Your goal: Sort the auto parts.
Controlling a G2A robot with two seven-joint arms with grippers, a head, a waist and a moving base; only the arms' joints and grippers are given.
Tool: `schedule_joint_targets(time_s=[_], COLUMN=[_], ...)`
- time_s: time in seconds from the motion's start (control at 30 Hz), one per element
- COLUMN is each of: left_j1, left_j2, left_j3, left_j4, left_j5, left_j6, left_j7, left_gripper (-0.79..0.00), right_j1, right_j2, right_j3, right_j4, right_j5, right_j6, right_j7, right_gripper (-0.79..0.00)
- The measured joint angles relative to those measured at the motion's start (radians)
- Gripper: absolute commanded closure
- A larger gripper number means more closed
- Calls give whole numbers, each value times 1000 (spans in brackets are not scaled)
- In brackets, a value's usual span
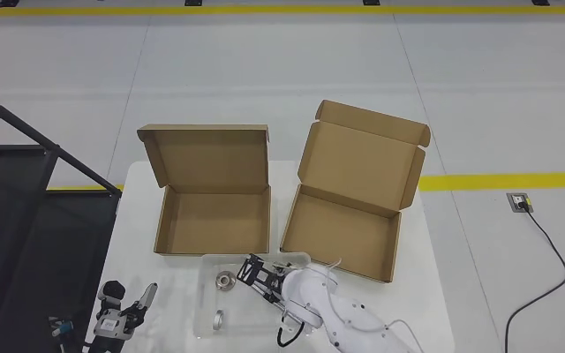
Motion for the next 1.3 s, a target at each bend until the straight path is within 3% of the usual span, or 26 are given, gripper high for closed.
schedule_joint_targets(time_s=[0.23, 0.47, 0.67, 0.8, 1.0, 1.07, 1.3], left_j1=[0, 0, 0, 0, 0, 0, 0], left_j2=[0, 0, 0, 0, 0, 0, 0], left_j3=[0, 0, 0, 0, 0, 0, 0], left_j4=[0, 0, 0, 0, 0, 0, 0], left_j5=[0, 0, 0, 0, 0, 0, 0], left_j6=[0, 0, 0, 0, 0, 0, 0], left_j7=[0, 0, 0, 0, 0, 0, 0], left_gripper=[-785, -785, -785, -785, -785, -785, -785], right_j1=[-93, -288, -367, -297, -70, -12, 23], right_j2=[38, 109, 137, 133, 109, 104, 105], right_j3=[75, 259, 415, 466, 463, 459, 453], right_j4=[-178, -581, -787, -714, -451, -386, -352], right_j5=[-27, -117, -165, -125, -28, 17, 18], right_j6=[-110, -248, -250, -219, -123, -136, -183], right_j7=[-53, -55, -92, -76, -48, -69, -59], right_gripper=[0, 0, 0, 0, 0, 0, 0])
